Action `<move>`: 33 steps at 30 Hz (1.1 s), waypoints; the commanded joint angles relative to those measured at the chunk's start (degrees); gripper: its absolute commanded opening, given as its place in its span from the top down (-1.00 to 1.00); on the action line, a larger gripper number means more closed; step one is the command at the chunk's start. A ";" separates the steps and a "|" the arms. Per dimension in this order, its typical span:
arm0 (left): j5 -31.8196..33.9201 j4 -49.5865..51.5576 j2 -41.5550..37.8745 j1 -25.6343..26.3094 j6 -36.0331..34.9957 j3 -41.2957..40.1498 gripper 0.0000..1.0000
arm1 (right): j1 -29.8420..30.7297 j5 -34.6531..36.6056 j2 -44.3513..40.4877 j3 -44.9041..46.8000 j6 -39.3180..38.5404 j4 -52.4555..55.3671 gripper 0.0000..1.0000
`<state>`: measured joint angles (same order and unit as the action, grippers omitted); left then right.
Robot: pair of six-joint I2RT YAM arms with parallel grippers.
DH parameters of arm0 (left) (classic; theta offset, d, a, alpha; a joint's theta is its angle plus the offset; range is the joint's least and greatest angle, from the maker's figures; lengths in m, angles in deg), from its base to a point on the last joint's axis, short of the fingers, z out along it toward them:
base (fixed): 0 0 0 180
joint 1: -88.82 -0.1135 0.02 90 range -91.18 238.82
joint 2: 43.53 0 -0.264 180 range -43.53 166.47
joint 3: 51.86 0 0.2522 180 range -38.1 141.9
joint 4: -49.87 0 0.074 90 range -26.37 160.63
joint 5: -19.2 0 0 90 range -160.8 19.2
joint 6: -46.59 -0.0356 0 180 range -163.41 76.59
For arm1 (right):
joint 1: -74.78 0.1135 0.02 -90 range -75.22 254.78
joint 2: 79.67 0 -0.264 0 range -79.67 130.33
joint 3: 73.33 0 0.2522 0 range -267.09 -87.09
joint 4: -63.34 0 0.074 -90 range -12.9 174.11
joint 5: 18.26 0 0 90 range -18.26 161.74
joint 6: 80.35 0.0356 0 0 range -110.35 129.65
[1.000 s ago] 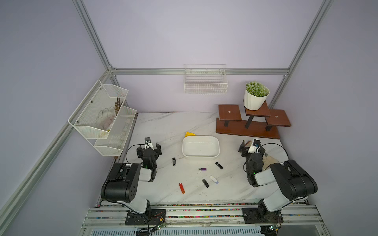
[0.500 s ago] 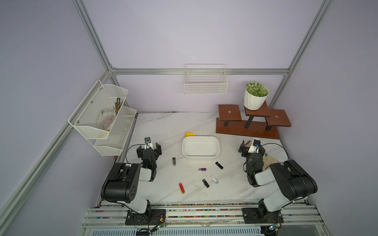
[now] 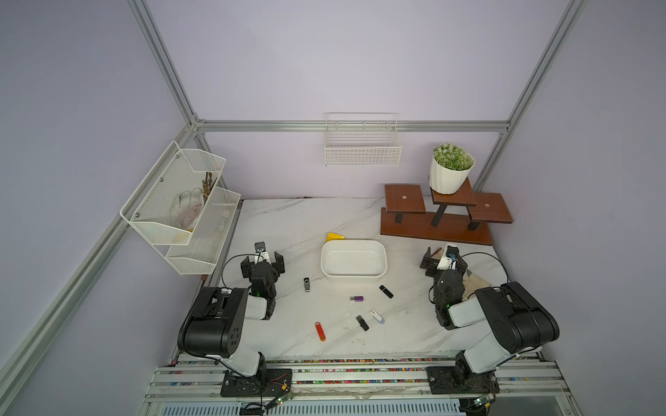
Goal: Put the usb flash drive into the storage box
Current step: Pick up the USB flash from the center of the board.
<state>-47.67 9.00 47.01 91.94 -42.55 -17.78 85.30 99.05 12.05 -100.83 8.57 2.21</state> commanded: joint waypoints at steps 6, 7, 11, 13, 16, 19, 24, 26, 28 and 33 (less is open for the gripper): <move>-1.89 -0.62 -0.49 -1.06 0.96 1.03 -1.00 | -1.12 -1.43 -0.23 -1.69 1.26 2.71 -0.98; -2.51 -0.12 -0.53 -1.42 1.14 1.09 -1.00 | -1.17 -1.54 -0.23 -1.72 1.23 2.82 -0.98; -2.62 -0.21 -0.54 -1.38 1.14 1.11 -1.00 | -1.19 -1.56 -0.18 -1.64 1.22 2.74 -0.98; -2.57 -0.14 -0.47 -1.36 1.15 1.21 -1.00 | -1.20 -1.61 -0.23 -1.71 1.24 2.82 -0.98; -2.71 -0.20 -0.59 -1.44 1.13 1.01 -1.00 | -1.20 -1.49 -0.39 -1.56 1.16 2.78 -0.98; -1.69 0.98 -2.64 -1.29 0.47 1.50 -1.00 | -0.27 0.48 -0.94 0.32 0.34 -1.12 -0.98; 3.70 30.22 -16.90 -1.31 5.74 9.95 -1.00 | 3.72 5.05 -9.81 2.62 -4.67 -1.42 -1.00; 1.00 38.49 -20.03 -1.19 9.26 12.76 -1.00 | 5.46 4.45 -18.03 -1.47 -7.22 11.90 -1.00; -2.02 45.63 -21.35 -0.85 12.60 15.71 -1.00 | 5.82 1.86 -24.65 -7.70 -6.62 27.37 -0.98; -4.47 65.22 -19.74 -0.26 19.92 24.58 -1.00 | 6.40 -2.78 -31.16 -22.92 4.62 62.89 -0.98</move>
<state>-48.58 53.52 25.99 91.13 -30.48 1.69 91.14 99.43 -16.40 -115.54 5.47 34.43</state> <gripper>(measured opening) 0.998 0.990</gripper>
